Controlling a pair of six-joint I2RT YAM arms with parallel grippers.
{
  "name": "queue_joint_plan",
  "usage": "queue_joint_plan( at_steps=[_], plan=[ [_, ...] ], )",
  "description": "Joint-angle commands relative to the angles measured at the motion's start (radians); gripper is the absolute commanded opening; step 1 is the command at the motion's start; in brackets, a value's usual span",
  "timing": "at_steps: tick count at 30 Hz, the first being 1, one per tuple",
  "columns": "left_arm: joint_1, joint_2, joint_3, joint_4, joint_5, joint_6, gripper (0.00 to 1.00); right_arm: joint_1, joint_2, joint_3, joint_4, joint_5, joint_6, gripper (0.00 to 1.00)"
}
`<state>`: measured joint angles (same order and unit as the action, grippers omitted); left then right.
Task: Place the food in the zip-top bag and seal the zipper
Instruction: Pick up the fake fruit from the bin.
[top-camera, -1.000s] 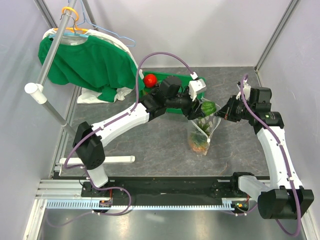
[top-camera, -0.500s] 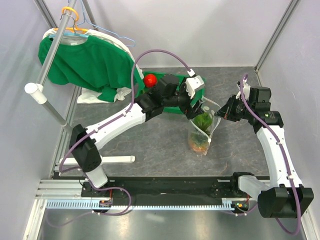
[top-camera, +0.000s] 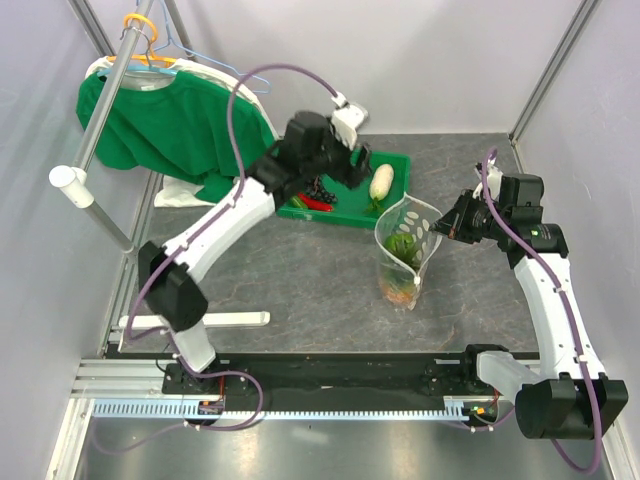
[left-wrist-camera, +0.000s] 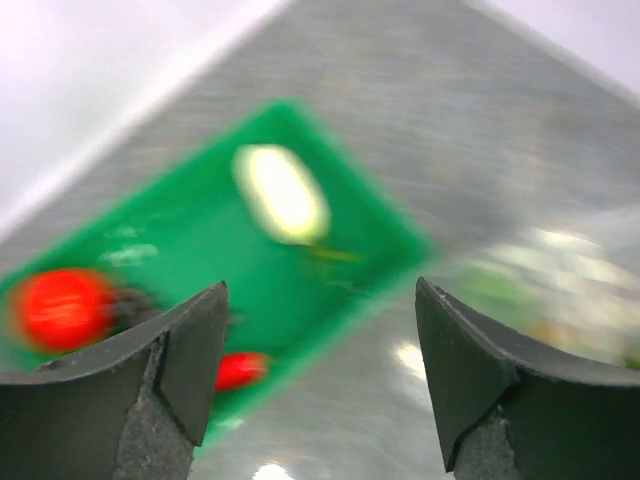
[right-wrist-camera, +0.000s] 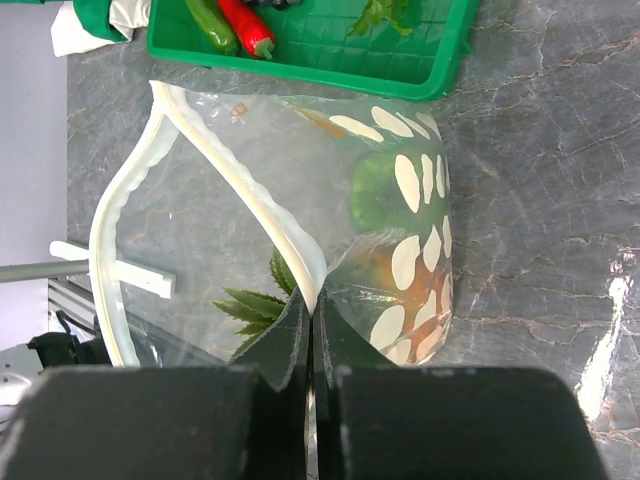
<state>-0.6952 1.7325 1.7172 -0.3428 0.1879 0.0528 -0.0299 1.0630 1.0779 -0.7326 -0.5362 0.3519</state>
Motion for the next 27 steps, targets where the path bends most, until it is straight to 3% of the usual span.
queue_joint_plan(
  at_steps=[1, 8, 11, 15, 27],
  plan=[
    [0.068, 0.152, 0.143, -0.033, -0.137, 0.171, 0.82, 0.001, -0.017, 0.022, 0.029, 0.005, -0.005, 0.0],
    [0.123, 0.384, 0.261, -0.039, -0.24, 0.569, 0.83, 0.001, -0.005, 0.022, 0.029, 0.005, -0.008, 0.0],
    [0.169, 0.467, 0.326, -0.059, -0.229, 0.663, 0.85, 0.001, -0.001, 0.02, 0.029, 0.004, -0.011, 0.0],
    [0.217, 0.561, 0.453, -0.085, -0.228, 0.679, 0.84, 0.001, 0.005, 0.019, 0.03, 0.004, -0.016, 0.0],
    [0.289, 0.671, 0.432, -0.004, -0.258, 0.729, 0.84, 0.001, 0.002, 0.004, 0.033, 0.005, -0.013, 0.0]
  ],
)
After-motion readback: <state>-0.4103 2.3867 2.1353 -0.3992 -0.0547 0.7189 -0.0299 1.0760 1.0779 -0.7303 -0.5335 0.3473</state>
